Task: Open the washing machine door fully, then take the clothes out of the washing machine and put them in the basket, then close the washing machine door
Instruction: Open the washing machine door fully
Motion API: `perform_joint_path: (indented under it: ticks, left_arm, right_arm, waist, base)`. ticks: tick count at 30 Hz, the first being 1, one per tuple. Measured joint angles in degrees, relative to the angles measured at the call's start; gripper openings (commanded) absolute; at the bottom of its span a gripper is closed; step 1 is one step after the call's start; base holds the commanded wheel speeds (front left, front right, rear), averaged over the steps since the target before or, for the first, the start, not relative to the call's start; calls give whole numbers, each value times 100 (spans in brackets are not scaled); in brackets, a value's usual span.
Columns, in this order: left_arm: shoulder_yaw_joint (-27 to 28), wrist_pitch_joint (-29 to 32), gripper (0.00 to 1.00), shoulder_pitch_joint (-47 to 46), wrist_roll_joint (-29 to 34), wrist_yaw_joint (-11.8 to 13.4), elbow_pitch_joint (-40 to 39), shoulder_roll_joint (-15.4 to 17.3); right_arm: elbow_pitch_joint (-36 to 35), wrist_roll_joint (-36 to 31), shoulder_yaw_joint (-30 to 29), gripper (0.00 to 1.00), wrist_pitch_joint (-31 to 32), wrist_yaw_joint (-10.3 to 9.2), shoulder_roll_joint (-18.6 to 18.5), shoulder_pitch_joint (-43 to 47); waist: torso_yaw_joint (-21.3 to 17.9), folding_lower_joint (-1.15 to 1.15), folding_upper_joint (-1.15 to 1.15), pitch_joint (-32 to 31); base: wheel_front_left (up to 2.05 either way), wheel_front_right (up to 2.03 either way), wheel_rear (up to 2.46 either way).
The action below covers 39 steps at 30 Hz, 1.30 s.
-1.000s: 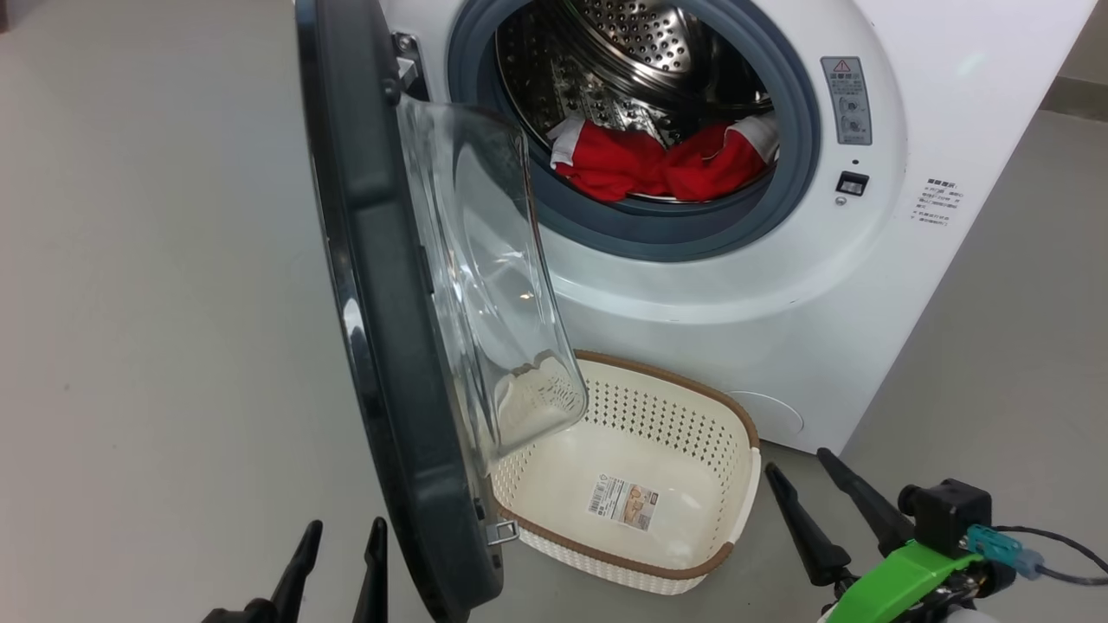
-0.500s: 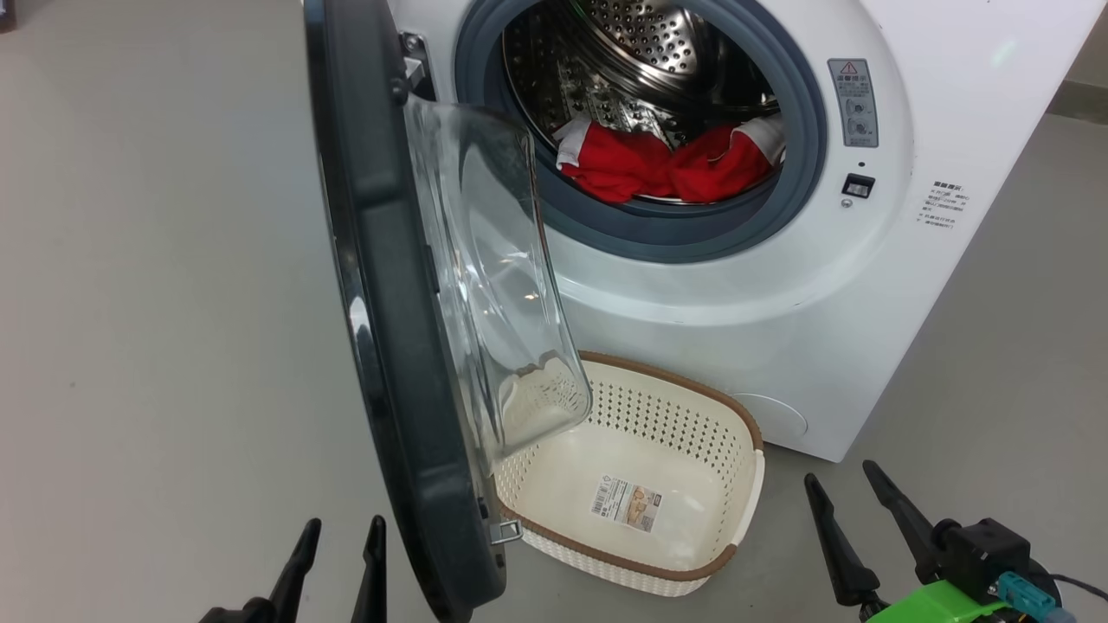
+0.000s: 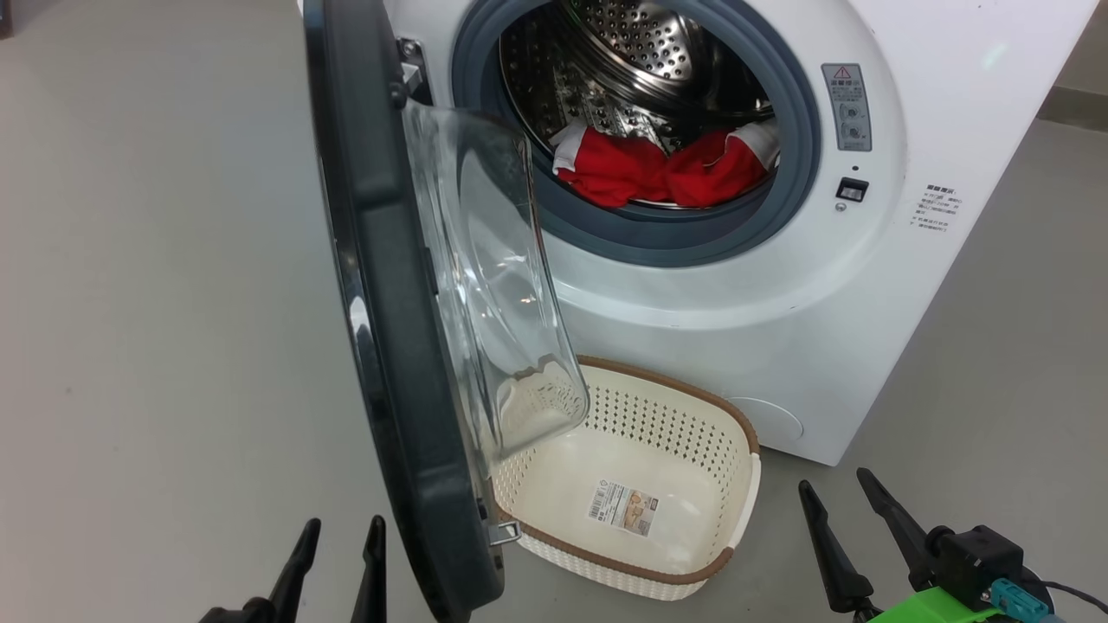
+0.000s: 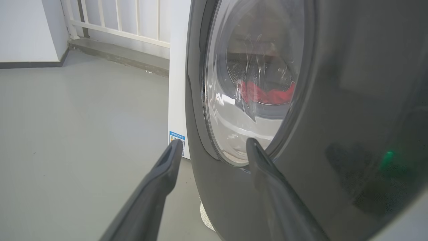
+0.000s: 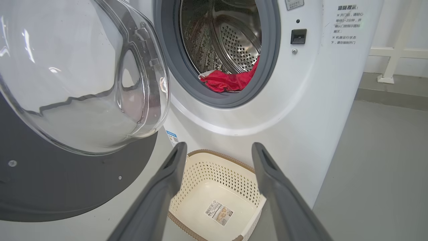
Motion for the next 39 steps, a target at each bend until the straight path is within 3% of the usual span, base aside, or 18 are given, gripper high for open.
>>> perform_joint_path:
  ticks: [1, 2, 4, 9, 16, 23, 29, 39]
  left_arm:
    - [0, 0, 99, 1, 9, 0, 0, 0]
    - [0, 0, 77, 1, 12, 0, 0, 1]
    - [15, 0, 2, 2, 13, 1, -31, 0]
    - [218, 0, 0, 1, -57, 1, -381, -1]
    - [502, 0, 0, -109, -92, 44, -1747, 1]
    - [-369, -47, 0, -273, 124, -216, -2595, 4]
    - [-1126, -48, 0, -120, 162, -368, -2002, 13]
    - [-1377, -47, 0, -55, -235, -413, -538, 23]
  right_arm:
    - [0, 0, 0, 100, 0, 0, 1, 0]
    - [-1, -1, -1, 100, 0, 0, 2, 0]
    - [-1, -2, 0, 100, 0, 0, 4, 2]
    - [-4, -79, 0, 100, 0, 0, 8, 13]
    - [-31, -111, 15, 100, -5, 0, 8, 14]
    - [-38, -120, 14, 100, -7, 0, 8, 14]
    - [-41, -120, 25, 100, -7, 0, 8, 12]
    - [-58, -120, 32, 100, -7, 0, 7, 10]
  waist:
    - [2, 0, 0, -10]
    - [4, 0, 0, -18]
    - [10, 0, 0, -36]
    - [21, 0, 0, -60]
    - [20, 0, 0, -59]
    - [-8, 0, 0, -19]
    - [-54, 0, 0, 17]
    - [-62, 0, 0, 78]
  base:
    - [0, 0, 0]
    - [0, 0, 0]
    - [0, 0, 0]
    - [0, 0, 0]
    - [0, 0, 0]
    - [0, 0, 0]
    - [0, 0, 0]
    - [0, 0, 0]
